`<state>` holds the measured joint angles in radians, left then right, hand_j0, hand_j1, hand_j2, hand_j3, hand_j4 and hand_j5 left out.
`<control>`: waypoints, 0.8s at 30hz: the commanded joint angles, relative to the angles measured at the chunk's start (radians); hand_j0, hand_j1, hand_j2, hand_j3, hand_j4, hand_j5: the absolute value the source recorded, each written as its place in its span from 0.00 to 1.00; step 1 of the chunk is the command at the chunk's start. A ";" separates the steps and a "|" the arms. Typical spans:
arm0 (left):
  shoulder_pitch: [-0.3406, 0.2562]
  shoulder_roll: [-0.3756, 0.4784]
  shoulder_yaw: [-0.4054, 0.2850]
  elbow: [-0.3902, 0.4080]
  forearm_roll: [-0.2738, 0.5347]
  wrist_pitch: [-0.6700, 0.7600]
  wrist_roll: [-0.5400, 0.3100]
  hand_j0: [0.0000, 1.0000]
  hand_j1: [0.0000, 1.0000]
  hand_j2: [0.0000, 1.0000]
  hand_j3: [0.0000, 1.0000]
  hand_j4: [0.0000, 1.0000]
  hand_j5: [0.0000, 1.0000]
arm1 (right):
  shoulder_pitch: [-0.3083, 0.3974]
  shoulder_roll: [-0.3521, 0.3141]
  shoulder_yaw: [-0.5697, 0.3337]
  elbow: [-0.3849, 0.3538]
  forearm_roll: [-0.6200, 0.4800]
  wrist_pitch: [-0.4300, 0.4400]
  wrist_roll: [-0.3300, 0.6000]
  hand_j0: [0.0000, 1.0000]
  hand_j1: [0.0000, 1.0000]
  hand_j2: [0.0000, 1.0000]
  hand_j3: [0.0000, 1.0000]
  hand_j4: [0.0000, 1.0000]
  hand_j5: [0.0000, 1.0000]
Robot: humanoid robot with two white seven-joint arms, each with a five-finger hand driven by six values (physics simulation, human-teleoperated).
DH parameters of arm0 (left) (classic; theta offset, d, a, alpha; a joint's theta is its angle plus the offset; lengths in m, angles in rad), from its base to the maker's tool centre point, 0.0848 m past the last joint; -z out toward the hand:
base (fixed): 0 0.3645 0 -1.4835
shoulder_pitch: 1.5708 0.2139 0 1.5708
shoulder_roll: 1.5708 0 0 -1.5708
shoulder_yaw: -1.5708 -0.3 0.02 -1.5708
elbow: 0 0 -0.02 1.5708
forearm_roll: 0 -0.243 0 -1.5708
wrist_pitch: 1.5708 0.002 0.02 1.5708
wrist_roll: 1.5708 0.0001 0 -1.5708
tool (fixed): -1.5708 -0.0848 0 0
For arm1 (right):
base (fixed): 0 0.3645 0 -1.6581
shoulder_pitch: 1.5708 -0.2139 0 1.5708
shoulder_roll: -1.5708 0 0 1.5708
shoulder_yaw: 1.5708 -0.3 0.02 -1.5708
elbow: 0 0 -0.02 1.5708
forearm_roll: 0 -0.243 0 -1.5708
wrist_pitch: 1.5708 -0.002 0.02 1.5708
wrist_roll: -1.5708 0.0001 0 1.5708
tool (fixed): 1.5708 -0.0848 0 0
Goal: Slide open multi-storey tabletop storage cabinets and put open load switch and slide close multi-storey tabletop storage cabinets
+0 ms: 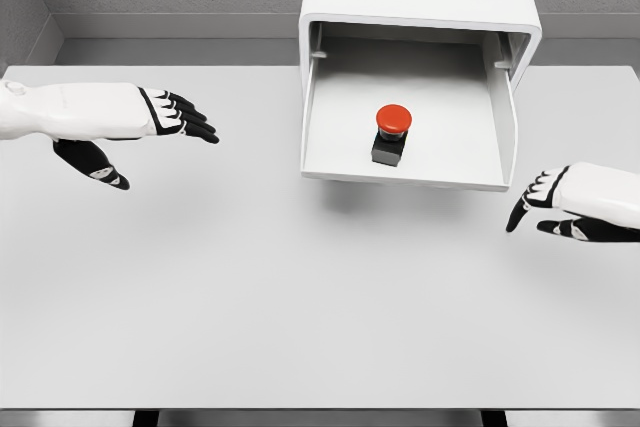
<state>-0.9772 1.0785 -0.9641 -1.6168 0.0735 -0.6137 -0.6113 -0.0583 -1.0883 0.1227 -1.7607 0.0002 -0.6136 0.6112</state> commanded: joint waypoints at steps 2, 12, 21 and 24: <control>0.000 0.001 0.001 0.000 0.006 0.003 0.000 1.00 1.00 1.00 1.00 1.00 1.00 | -0.002 -0.001 0.000 0.000 -0.008 0.003 0.000 0.57 0.57 0.57 0.57 0.57 0.57; 0.003 0.003 0.002 -0.002 0.006 0.003 0.000 1.00 1.00 1.00 1.00 1.00 1.00 | -0.021 0.002 0.012 0.000 -0.008 0.003 0.000 0.58 0.58 0.58 0.58 0.58 0.58; 0.005 0.003 0.002 -0.002 0.006 0.003 0.000 1.00 1.00 1.00 1.00 1.00 1.00 | -0.032 -0.001 0.012 -0.005 0.020 0.003 0.000 0.59 0.59 0.59 0.59 0.59 0.59; 0.005 0.003 0.002 -0.002 0.006 0.003 0.000 1.00 1.00 1.00 1.00 1.00 1.00 | -0.028 -0.007 0.012 -0.003 0.021 0.003 0.000 0.58 0.58 0.58 0.58 0.58 0.58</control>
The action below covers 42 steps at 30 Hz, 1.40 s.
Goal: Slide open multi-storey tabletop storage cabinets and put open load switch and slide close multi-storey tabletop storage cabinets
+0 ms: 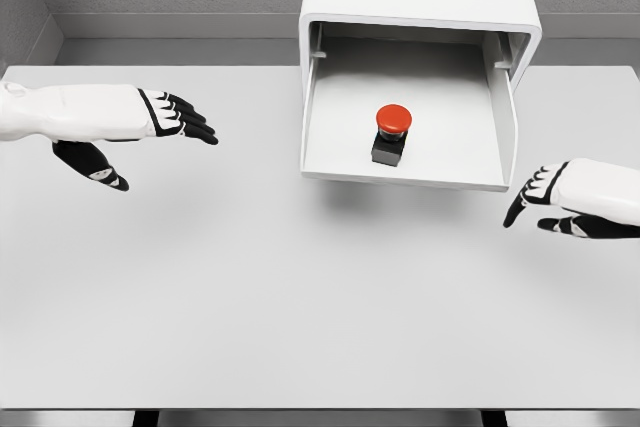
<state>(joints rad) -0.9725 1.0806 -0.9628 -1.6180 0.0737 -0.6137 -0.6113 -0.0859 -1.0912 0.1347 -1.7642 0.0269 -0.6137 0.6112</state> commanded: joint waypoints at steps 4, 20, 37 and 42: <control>0.000 0.001 0.001 0.000 0.006 0.003 0.000 1.00 1.00 1.00 1.00 1.00 1.00 | 0.002 -0.045 -0.004 -0.001 -0.007 0.003 0.000 0.60 0.60 0.60 0.60 0.60 0.60; 0.000 0.002 0.002 0.000 0.008 0.003 0.000 1.00 1.00 1.00 1.00 1.00 1.00 | 0.020 -0.029 0.000 -0.001 -0.007 0.003 0.000 0.60 0.60 0.60 0.60 0.60 0.60; 0.000 0.002 0.002 0.001 0.008 0.003 0.000 1.00 1.00 1.00 1.00 1.00 1.00 | -0.103 -0.016 0.146 0.002 0.021 0.003 0.000 0.62 0.62 0.62 0.62 0.62 0.62; 0.000 0.002 0.002 0.001 0.008 0.003 0.000 1.00 1.00 1.00 1.00 1.00 1.00 | -0.137 -0.003 0.200 0.003 0.018 0.003 0.000 0.64 0.64 0.64 0.64 0.64 0.64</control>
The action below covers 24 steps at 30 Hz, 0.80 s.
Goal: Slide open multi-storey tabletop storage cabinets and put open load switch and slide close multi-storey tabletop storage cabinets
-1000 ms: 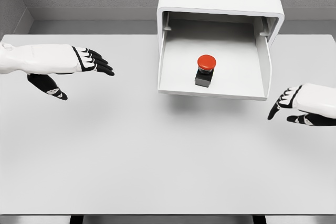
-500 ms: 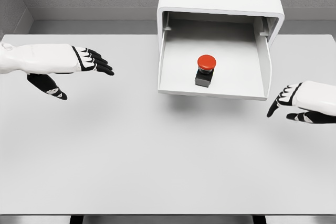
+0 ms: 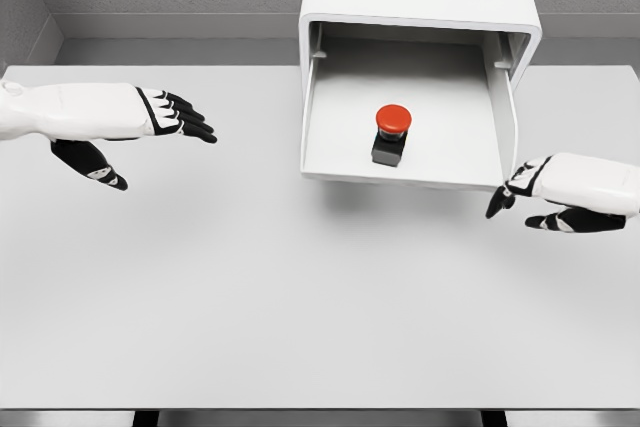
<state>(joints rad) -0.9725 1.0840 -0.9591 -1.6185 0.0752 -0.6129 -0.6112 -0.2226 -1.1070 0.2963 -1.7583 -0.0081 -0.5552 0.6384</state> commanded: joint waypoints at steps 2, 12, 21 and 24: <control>0.000 -0.001 -0.001 0.002 0.006 0.002 0.000 1.00 1.00 1.00 1.00 1.00 1.00 | 0.000 0.015 0.038 -0.003 0.051 -0.056 -0.028 0.65 0.65 0.65 0.65 0.65 0.65; 0.000 -0.001 -0.001 0.002 0.006 0.002 0.000 1.00 1.00 1.00 1.00 1.00 1.00 | -0.011 0.021 0.017 0.048 0.045 -0.056 -0.028 0.71 0.71 0.71 0.71 0.71 0.71; 0.000 -0.001 -0.001 0.002 0.006 0.002 0.000 1.00 1.00 1.00 1.00 1.00 1.00 | -0.001 0.016 -0.005 0.085 0.048 -0.056 -0.028 0.73 0.73 0.73 0.73 0.73 0.73; 0.000 -0.001 -0.001 0.002 0.006 0.002 0.000 1.00 1.00 1.00 1.00 1.00 1.00 | 0.000 0.018 0.024 -0.001 0.094 -0.056 -0.028 0.72 0.72 0.72 0.72 0.72 0.72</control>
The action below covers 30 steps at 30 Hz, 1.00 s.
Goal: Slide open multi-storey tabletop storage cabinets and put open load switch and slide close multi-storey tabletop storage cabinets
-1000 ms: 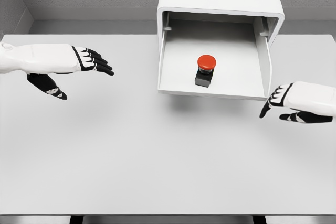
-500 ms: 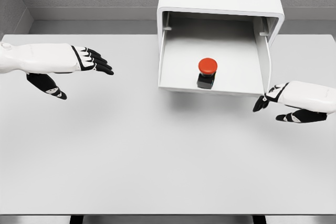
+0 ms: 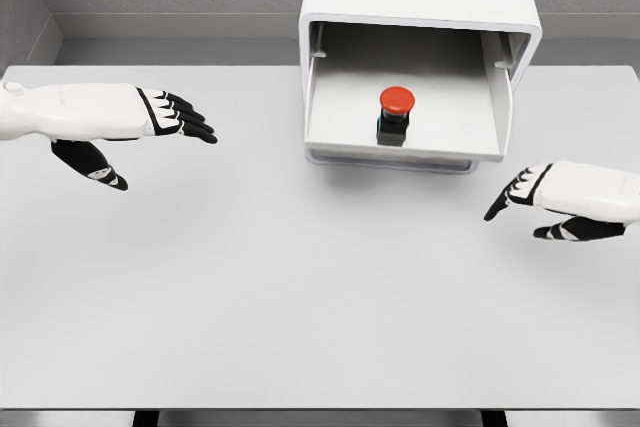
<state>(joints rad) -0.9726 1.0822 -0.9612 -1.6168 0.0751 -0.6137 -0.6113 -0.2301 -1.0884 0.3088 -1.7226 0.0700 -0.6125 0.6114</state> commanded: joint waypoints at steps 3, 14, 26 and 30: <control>0.000 0.001 0.001 0.000 0.006 0.003 0.000 1.00 1.00 1.00 1.00 1.00 1.00 | -0.057 0.004 0.085 -0.037 0.017 0.002 -0.001 0.72 0.72 0.72 0.72 0.72 0.72; 0.000 0.001 0.001 0.000 0.006 0.003 0.000 1.00 1.00 1.00 1.00 1.00 1.00 | -0.221 0.084 0.165 -0.031 0.014 0.002 -0.001 0.72 0.72 0.72 0.72 0.72 0.72; 0.000 0.001 0.001 0.000 0.006 0.003 0.000 1.00 1.00 1.00 1.00 1.00 1.00 | -0.324 0.130 0.208 0.038 0.017 0.002 -0.001 0.72 0.72 0.72 0.72 0.72 0.72; 0.000 0.001 0.001 0.000 0.006 0.003 0.000 1.00 1.00 1.00 1.00 1.00 1.00 | -0.334 0.137 0.231 0.043 0.020 0.002 -0.001 0.72 0.72 0.72 0.72 0.72 0.72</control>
<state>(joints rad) -0.9726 1.0821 -0.9613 -1.6169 0.0750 -0.6137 -0.6113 -0.5645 -0.9553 0.5249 -1.6854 0.0945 -0.6137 0.6113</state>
